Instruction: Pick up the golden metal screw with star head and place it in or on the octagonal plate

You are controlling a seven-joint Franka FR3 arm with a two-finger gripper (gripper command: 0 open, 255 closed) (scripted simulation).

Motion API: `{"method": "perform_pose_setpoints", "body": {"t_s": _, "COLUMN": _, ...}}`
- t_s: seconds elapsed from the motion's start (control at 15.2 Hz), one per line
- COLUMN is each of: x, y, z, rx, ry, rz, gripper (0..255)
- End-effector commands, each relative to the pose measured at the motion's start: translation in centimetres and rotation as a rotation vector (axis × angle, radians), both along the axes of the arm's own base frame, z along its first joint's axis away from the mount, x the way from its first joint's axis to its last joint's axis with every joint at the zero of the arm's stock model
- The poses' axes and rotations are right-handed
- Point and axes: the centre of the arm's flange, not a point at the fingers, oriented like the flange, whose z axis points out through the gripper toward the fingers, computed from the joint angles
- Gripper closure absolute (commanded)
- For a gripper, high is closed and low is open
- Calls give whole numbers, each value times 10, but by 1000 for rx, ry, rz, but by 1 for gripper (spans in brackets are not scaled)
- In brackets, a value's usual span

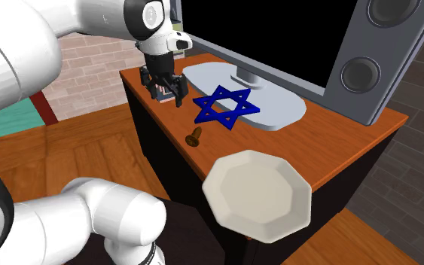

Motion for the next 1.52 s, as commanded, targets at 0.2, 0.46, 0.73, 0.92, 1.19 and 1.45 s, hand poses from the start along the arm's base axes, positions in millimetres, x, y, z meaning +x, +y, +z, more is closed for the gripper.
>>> {"method": "perform_pose_setpoints", "body": {"t_s": 0.2, "x": 20, "y": -20, "z": -28, "rx": -40, "ry": 67, "rz": 50, "gripper": 0}}
{"method": "perform_pose_setpoints", "body": {"t_s": 0.46, "x": 46, "y": -46, "z": -67, "rx": -94, "ry": 156, "rz": 117, "gripper": 0}}
{"method": "perform_pose_setpoints", "body": {"t_s": 0.73, "x": 60, "y": -63, "z": -96, "rx": -127, "ry": 212, "rz": 159, "gripper": 0}}
{"method": "perform_pose_setpoints", "body": {"t_s": 0.92, "x": 59, "y": -64, "z": -112, "rx": -127, "ry": 212, "rz": 159, "gripper": 0}}
{"method": "perform_pose_setpoints", "body": {"t_s": 1.19, "x": 56, "y": -66, "z": -131, "rx": -127, "ry": 212, "rz": 159, "gripper": 0}}
{"method": "perform_pose_setpoints", "body": {"t_s": 1.45, "x": 56, "y": -66, "z": -131, "rx": -127, "ry": 212, "rz": 159, "gripper": 0}}
